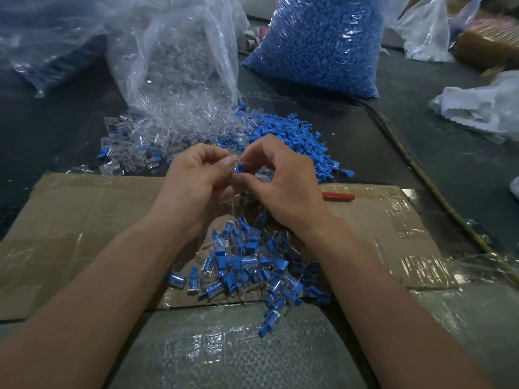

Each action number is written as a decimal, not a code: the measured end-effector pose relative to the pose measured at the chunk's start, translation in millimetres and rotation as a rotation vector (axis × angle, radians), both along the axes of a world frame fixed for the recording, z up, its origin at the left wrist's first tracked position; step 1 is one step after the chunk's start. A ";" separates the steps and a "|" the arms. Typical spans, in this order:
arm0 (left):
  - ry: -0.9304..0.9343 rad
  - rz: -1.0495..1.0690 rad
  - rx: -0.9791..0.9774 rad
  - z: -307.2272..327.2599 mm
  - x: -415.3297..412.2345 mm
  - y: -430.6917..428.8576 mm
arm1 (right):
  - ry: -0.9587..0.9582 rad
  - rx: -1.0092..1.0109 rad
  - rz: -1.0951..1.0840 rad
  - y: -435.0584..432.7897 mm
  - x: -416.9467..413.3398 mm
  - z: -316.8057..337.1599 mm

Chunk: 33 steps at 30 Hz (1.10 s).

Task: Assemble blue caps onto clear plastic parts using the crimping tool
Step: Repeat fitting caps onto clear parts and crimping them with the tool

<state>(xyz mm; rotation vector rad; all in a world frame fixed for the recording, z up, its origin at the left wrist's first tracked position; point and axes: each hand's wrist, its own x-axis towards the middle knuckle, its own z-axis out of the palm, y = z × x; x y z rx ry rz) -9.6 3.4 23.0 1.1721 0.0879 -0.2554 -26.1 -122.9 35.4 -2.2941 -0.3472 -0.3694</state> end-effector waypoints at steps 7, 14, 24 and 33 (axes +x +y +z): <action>-0.039 0.044 0.053 -2.3 1.6 4.1 | -0.037 0.068 0.007 -4.7 0.2 -3.5; -0.131 0.006 0.192 0.0 -0.2 5.8 | -0.003 0.205 -0.044 -12.0 1.2 -2.8; -0.218 0.080 0.303 2.9 -2.7 4.7 | -0.033 0.268 -0.061 -9.9 -2.3 -1.5; -0.273 -0.014 0.298 4.3 -6.3 1.2 | -0.125 0.157 -0.109 -7.8 -2.4 -3.5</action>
